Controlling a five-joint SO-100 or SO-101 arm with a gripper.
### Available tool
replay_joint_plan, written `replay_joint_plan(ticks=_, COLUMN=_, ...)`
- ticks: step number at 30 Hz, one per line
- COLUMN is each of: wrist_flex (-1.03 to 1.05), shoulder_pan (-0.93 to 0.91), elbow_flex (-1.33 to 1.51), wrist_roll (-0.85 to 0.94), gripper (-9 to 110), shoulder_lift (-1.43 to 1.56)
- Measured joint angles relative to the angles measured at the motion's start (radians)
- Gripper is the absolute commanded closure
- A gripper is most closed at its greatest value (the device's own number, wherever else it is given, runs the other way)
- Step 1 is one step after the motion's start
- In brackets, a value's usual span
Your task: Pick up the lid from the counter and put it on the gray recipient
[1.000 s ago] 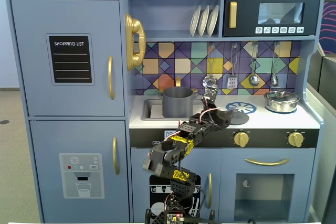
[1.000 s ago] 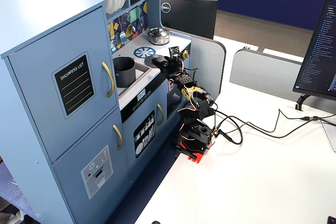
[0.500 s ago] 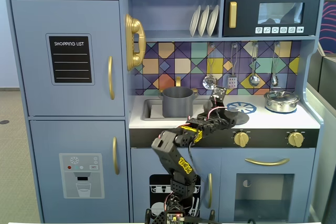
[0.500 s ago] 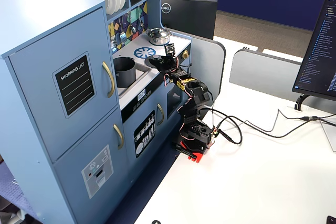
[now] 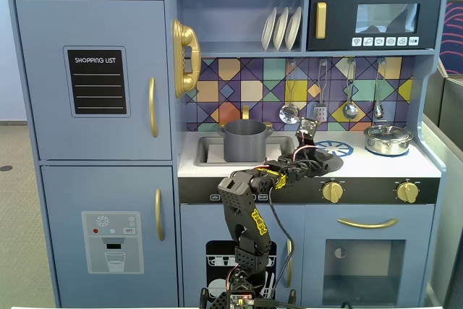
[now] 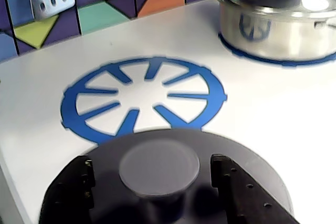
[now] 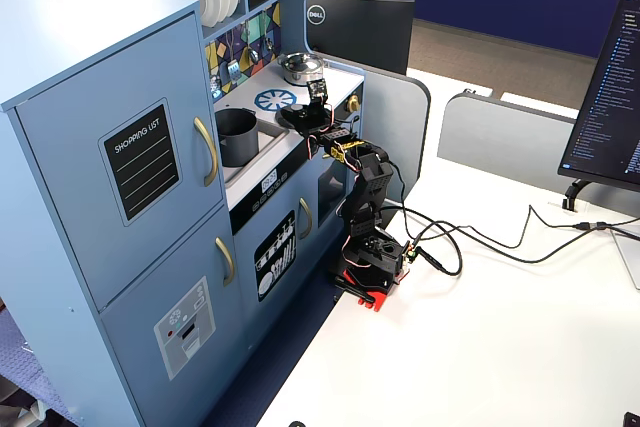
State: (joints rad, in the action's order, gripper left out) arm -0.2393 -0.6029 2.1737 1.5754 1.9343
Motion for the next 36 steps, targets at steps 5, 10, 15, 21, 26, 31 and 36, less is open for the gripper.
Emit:
replay_joint_plan(ticks=5, wrist_flex=-0.015, shoulder_pan=0.000, elbow_flex=0.000, wrist_roll=0.000, gripper=102, shoulder_lift=-0.021)
replay_joint_plan(ticks=10, wrist_flex=-0.018, shoulder_pan=0.003, elbow_flex=-0.002, wrist_roll=-0.017, gripper=102, shoulder_lift=-0.028)
replay_joint_plan(ticks=15, wrist_flex=-0.031, shoulder_pan=0.017, elbow_flex=-0.002, wrist_roll=-0.032, gripper=102, shoulder_lift=-0.032)
replay_joint_plan(ticks=21, wrist_flex=-0.032, shoulder_pan=0.034, elbow_flex=-0.057, wrist_roll=-0.032, gripper=102, shoulder_lift=-0.035)
replay_joint_plan(ticks=26, wrist_flex=-0.009, shoulder_pan=0.067, elbow_flex=-0.167, wrist_roll=-0.017, gripper=102, shoulder_lift=-0.035)
replay_joint_plan(ticks=31, wrist_flex=0.072, shoulder_pan=0.124, elbow_flex=-0.276, wrist_roll=0.005, gripper=102, shoulder_lift=-0.029)
replay_joint_plan(ticks=36, wrist_flex=0.187, shoulder_pan=0.224, elbow_flex=-0.328, wrist_roll=0.008, gripper=102, shoulder_lift=0.034)
